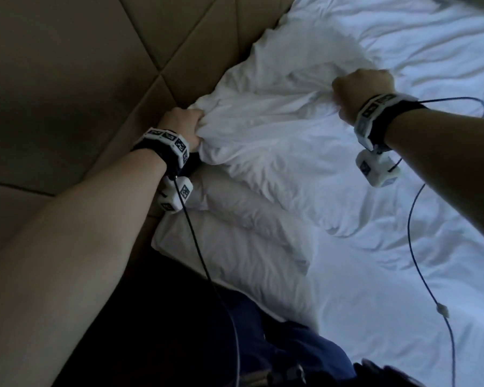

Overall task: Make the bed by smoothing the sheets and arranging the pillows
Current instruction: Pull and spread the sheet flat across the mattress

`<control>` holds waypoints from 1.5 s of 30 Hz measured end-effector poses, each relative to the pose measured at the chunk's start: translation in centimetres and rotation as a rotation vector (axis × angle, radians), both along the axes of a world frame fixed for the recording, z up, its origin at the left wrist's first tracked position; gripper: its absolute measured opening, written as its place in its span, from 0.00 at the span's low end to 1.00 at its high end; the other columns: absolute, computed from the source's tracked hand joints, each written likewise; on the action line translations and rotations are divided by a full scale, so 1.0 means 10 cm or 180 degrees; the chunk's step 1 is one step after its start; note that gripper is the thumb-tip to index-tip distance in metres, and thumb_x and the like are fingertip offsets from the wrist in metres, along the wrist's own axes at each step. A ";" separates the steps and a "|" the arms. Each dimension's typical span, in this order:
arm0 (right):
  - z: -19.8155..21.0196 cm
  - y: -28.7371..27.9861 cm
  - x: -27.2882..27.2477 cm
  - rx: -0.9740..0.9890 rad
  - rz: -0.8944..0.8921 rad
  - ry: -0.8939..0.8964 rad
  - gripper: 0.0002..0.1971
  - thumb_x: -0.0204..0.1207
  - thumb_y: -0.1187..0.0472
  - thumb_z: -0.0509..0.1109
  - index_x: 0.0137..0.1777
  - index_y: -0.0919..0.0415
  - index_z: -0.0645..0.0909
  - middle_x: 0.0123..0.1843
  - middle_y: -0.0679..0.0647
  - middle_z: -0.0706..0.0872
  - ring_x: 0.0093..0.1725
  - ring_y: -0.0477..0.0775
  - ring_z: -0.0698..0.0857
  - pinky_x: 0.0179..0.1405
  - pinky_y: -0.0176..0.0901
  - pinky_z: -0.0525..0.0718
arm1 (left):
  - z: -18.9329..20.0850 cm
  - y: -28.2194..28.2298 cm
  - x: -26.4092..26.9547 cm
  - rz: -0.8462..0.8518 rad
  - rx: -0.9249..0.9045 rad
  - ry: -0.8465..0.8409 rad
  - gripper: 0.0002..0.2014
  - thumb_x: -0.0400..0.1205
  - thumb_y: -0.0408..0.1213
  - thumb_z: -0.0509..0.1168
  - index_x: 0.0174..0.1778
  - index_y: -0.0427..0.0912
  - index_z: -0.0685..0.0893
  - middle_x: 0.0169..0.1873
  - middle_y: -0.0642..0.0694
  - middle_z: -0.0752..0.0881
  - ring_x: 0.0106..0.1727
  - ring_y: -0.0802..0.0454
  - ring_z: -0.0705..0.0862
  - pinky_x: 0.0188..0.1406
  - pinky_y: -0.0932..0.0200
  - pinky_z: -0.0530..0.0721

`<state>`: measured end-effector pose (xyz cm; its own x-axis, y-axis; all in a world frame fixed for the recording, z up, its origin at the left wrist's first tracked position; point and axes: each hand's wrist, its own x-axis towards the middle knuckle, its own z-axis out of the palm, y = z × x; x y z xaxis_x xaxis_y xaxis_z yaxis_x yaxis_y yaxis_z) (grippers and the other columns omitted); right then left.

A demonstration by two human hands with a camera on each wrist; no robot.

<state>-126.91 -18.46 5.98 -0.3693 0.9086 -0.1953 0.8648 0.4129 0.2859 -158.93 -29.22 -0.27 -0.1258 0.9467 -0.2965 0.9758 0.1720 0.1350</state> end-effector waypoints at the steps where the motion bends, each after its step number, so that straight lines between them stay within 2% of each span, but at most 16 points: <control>1: 0.08 -0.04 0.10 -0.0010 -0.0066 -0.0024 0.08 0.75 0.66 0.68 0.53 0.63 0.82 0.50 0.67 0.86 0.52 0.71 0.86 0.50 0.58 0.79 | 0.10 0.00 0.09 0.0016 -0.0088 0.0043 0.13 0.74 0.35 0.68 0.53 0.47 0.77 0.48 0.34 0.85 0.49 0.30 0.85 0.48 0.43 0.86; 4: 0.16 -0.22 0.42 -0.0192 -0.0272 -0.0110 0.10 0.72 0.66 0.69 0.53 0.64 0.83 0.49 0.66 0.86 0.50 0.70 0.87 0.45 0.57 0.81 | 0.28 -0.03 0.42 -0.0151 -0.0390 0.0265 0.26 0.70 0.37 0.74 0.66 0.49 0.78 0.57 0.36 0.85 0.57 0.33 0.84 0.53 0.47 0.84; 6: 0.13 -0.32 0.65 -0.0291 -0.0400 -0.0203 0.10 0.73 0.65 0.69 0.54 0.61 0.83 0.49 0.64 0.86 0.52 0.68 0.86 0.50 0.57 0.81 | 0.33 -0.08 0.65 -0.0301 -0.0631 0.0400 0.25 0.70 0.37 0.76 0.64 0.48 0.81 0.57 0.36 0.85 0.57 0.34 0.84 0.52 0.48 0.83; 8: 0.10 -0.37 0.85 -0.0197 -0.0392 -0.0421 0.08 0.75 0.61 0.68 0.53 0.56 0.83 0.51 0.60 0.86 0.59 0.64 0.80 0.58 0.56 0.74 | 0.36 -0.11 0.81 -0.0463 -0.0852 0.0548 0.21 0.73 0.37 0.74 0.62 0.46 0.83 0.55 0.36 0.85 0.57 0.35 0.84 0.48 0.49 0.83; 11: 0.15 -0.28 1.02 -0.0128 -0.0390 -0.0582 0.08 0.75 0.61 0.68 0.53 0.54 0.84 0.53 0.57 0.87 0.61 0.62 0.78 0.55 0.52 0.76 | 0.46 0.00 0.95 -0.0665 -0.0960 0.0786 0.16 0.74 0.36 0.71 0.59 0.44 0.83 0.52 0.38 0.86 0.54 0.36 0.85 0.42 0.51 0.81; 14: 0.21 -0.02 1.01 -0.0236 -0.0559 -0.0295 0.12 0.76 0.65 0.67 0.58 0.58 0.83 0.55 0.61 0.87 0.57 0.65 0.85 0.50 0.52 0.81 | 0.61 0.27 0.93 -0.0634 -0.0961 0.0860 0.13 0.75 0.33 0.67 0.55 0.44 0.83 0.51 0.38 0.86 0.53 0.36 0.86 0.42 0.51 0.80; 19: 0.42 0.59 0.83 -0.0414 -0.1324 0.0665 0.13 0.74 0.68 0.66 0.59 0.66 0.78 0.56 0.67 0.82 0.53 0.71 0.84 0.40 0.50 0.80 | 0.92 0.98 0.73 -0.0627 -0.0755 0.1090 0.08 0.79 0.37 0.64 0.51 0.44 0.85 0.46 0.40 0.86 0.42 0.39 0.85 0.39 0.53 0.81; 21: 0.69 0.99 0.71 -0.0195 -0.1443 0.1003 0.14 0.75 0.67 0.65 0.60 0.67 0.76 0.58 0.69 0.82 0.54 0.71 0.84 0.41 0.52 0.81 | 1.17 1.36 0.65 -0.0690 -0.0611 0.1222 0.06 0.79 0.38 0.64 0.48 0.43 0.84 0.45 0.41 0.86 0.39 0.40 0.83 0.37 0.55 0.79; 25: 1.74 2.05 0.46 0.0642 -0.1312 0.1459 0.16 0.81 0.66 0.60 0.67 0.67 0.76 0.63 0.71 0.81 0.63 0.72 0.81 0.58 0.60 0.81 | 1.75 2.21 0.56 -0.0581 0.0294 0.1195 0.05 0.78 0.36 0.63 0.41 0.41 0.83 0.43 0.38 0.88 0.40 0.38 0.86 0.41 0.54 0.86; 28: 2.45 2.65 0.37 0.1287 -0.1129 0.1599 0.19 0.83 0.66 0.58 0.72 0.70 0.71 0.68 0.73 0.77 0.67 0.72 0.78 0.61 0.61 0.78 | 2.06 2.71 0.63 -0.0459 0.0876 0.1014 0.08 0.81 0.31 0.62 0.53 0.37 0.84 0.50 0.33 0.87 0.51 0.32 0.87 0.47 0.48 0.85; 30: 2.64 2.90 0.33 0.1307 -0.0951 0.1511 0.23 0.82 0.64 0.60 0.76 0.68 0.67 0.73 0.70 0.73 0.72 0.70 0.74 0.66 0.60 0.75 | 2.12 2.94 0.68 -0.0306 0.1087 0.0900 0.11 0.82 0.30 0.62 0.59 0.35 0.82 0.55 0.33 0.85 0.57 0.31 0.85 0.52 0.44 0.83; 33: 2.55 3.08 0.16 0.1146 -0.0537 0.2202 0.27 0.79 0.68 0.63 0.79 0.62 0.66 0.79 0.65 0.68 0.72 0.68 0.75 0.66 0.53 0.76 | 1.83 3.10 0.61 -0.0216 0.0886 0.0745 0.14 0.83 0.31 0.61 0.65 0.37 0.77 0.58 0.33 0.84 0.58 0.32 0.84 0.52 0.44 0.82; 36: 2.06 3.08 0.08 0.0585 -0.0352 0.1906 0.45 0.71 0.76 0.65 0.86 0.54 0.51 0.87 0.57 0.47 0.78 0.68 0.69 0.70 0.56 0.77 | 1.38 3.12 0.55 -0.0164 0.0465 0.0585 0.23 0.80 0.34 0.67 0.70 0.41 0.69 0.64 0.35 0.79 0.61 0.32 0.82 0.56 0.42 0.82; 38: 1.68 2.99 0.13 0.0199 -0.0265 0.1493 0.45 0.71 0.71 0.67 0.86 0.49 0.51 0.86 0.58 0.56 0.77 0.68 0.70 0.71 0.58 0.75 | 1.10 3.15 0.55 -0.0143 0.0222 0.0528 0.37 0.74 0.40 0.75 0.76 0.42 0.65 0.68 0.36 0.76 0.66 0.32 0.79 0.62 0.39 0.80; 40: 1.40 2.85 0.24 -0.0082 -0.0302 0.1079 0.40 0.73 0.66 0.67 0.83 0.47 0.58 0.78 0.62 0.72 0.72 0.69 0.75 0.70 0.61 0.74 | 0.95 3.15 0.64 -0.0185 0.0060 0.0502 0.41 0.72 0.45 0.78 0.77 0.40 0.66 0.71 0.36 0.74 0.68 0.34 0.77 0.66 0.39 0.79; 45: 1.10 2.42 0.75 -0.0440 -0.0857 0.0826 0.24 0.73 0.62 0.62 0.71 0.51 0.78 0.71 0.57 0.81 0.69 0.62 0.78 0.69 0.57 0.78 | 0.74 3.15 1.02 -0.0446 -0.0329 0.0691 0.23 0.85 0.41 0.63 0.75 0.40 0.70 0.73 0.40 0.73 0.71 0.40 0.75 0.68 0.43 0.77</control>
